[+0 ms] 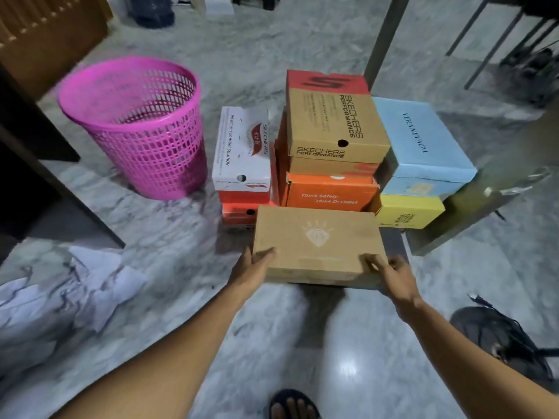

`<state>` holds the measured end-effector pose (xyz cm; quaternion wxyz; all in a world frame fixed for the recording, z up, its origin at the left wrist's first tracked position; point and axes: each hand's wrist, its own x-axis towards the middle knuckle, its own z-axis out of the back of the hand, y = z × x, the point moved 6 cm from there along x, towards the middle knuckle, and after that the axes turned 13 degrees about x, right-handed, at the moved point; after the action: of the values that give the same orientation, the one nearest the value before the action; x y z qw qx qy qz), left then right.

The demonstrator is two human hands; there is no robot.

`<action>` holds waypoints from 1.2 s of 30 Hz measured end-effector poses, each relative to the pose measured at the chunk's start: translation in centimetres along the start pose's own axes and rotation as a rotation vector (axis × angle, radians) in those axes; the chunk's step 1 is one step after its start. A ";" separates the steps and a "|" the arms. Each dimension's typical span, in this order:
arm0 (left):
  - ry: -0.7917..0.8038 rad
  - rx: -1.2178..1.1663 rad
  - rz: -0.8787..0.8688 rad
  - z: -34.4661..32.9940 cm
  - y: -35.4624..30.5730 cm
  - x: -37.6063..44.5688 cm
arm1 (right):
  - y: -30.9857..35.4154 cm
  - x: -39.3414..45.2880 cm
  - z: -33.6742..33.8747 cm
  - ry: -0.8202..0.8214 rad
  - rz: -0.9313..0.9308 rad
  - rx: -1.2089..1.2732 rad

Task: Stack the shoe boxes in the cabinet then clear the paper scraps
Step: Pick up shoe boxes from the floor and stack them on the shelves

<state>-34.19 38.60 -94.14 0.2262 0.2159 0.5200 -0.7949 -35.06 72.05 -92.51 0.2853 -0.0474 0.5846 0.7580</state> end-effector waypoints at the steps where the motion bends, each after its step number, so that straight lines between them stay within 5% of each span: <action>1: -0.013 0.002 0.001 1.6 0.6 -0.4 | 0.5 -0.8 -1.2 0.045 0.005 0.027; 11: -0.330 -0.079 0.089 22.2 10.8 -10.8 | 8.3 -13.5 -19.6 0.742 0.150 0.025; 20: -0.751 -0.341 0.196 34.1 19.6 -22.1 | 12.6 -24.2 -34.5 0.992 0.200 -0.052; 27: -1.338 -0.563 0.112 44.4 23.5 -28.4 | 18.5 -33.2 -50.3 1.283 0.303 -0.016; 32: -1.658 -0.741 0.247 48.0 28.9 -31.3 | 19.0 -40.2 -59.9 1.478 0.255 -0.001; 36: -1.805 -0.785 0.473 49.4 33.7 -33.3 | 16.9 -45.0 -67.5 1.460 0.330 -0.027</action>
<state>6.95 -14.57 -81.43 0.7414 -0.4580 0.3234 -0.3687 -23.52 -9.15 -80.86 -0.2931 -0.4536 0.6157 0.5739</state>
